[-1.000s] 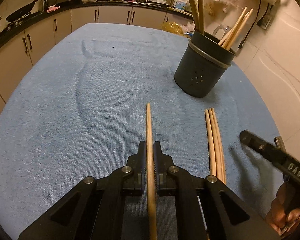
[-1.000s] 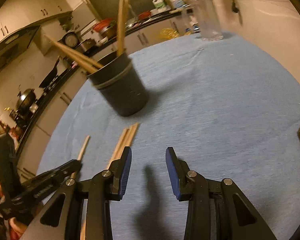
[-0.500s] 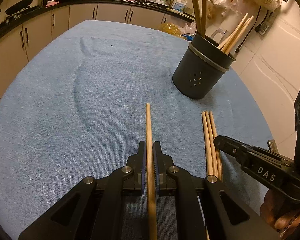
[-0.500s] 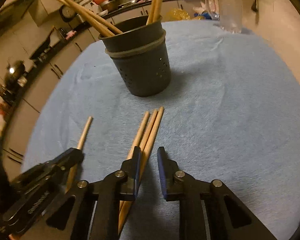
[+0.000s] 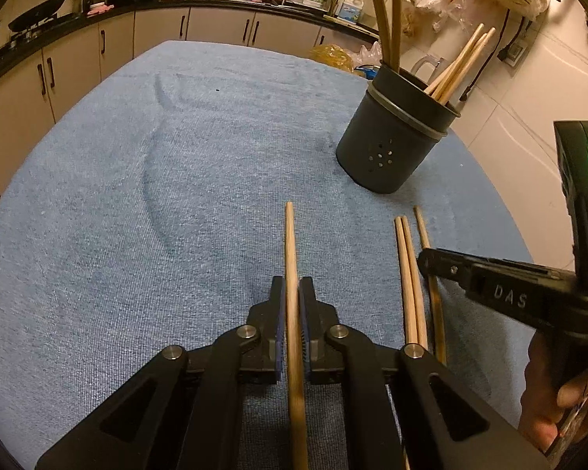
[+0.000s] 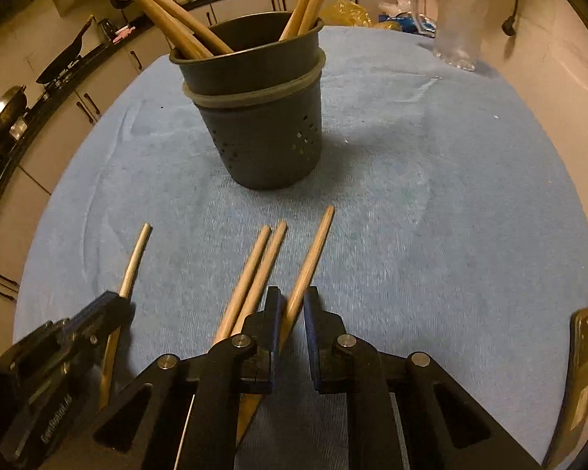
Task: Organize utensils
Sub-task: 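Grasp a wooden chopstick with the left gripper while the right gripper grasps another, then lift both chopsticks upright and carry them over the black holder cup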
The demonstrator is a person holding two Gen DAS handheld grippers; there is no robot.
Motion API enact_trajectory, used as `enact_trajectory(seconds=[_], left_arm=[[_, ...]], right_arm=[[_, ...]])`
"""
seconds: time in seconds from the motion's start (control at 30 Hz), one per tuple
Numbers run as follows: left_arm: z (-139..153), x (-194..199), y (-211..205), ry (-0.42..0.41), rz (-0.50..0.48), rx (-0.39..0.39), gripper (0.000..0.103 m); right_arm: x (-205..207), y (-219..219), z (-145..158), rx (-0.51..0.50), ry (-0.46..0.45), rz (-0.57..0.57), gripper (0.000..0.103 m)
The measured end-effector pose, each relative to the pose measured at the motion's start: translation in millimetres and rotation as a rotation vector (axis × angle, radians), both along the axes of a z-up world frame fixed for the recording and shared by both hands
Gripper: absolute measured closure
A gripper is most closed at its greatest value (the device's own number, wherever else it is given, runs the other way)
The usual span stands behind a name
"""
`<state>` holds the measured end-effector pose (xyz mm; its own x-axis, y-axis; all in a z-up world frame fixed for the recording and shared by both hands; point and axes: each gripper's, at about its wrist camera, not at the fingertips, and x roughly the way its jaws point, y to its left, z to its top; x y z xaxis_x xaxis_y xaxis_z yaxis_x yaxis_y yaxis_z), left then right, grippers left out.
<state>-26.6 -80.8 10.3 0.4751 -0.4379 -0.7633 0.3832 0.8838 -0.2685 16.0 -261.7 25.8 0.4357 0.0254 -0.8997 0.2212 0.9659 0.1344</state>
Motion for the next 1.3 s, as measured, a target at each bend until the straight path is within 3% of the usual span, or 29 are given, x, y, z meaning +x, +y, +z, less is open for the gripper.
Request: enact_trajectory(seconds=[0.17,0.37,0.6,0.77,1.0,1.3], left_arm=[[0,1,0,0.006,0.0,-0.011,0.097],[1,4,3,0.05,0.007,-0.019,0.097],[9,13,-14,0.137,-0.025,0.117,0.097],[10,18,-23,0.156,-0.038,0.164,0.097],[13,18,-27,0.15,-0.036,0.17,0.096],[10,14,-24,0.131,-0.035,0.169,0.096]], right_arm=[[-10,-12,2,0.119,-0.055,-0.008,0.096],[-26,-11,17,0.148,-0.139,0.014,0.096],[-27,-12,10,0.107,-0.073,0.043,0.095],[-19,-19,-1,0.08,-0.006,0.046,0.095],[-11,-7,1,-0.029,0.059,0.119,0.094],[-10,-8,0,-0.025,0.06,0.154,0.093]])
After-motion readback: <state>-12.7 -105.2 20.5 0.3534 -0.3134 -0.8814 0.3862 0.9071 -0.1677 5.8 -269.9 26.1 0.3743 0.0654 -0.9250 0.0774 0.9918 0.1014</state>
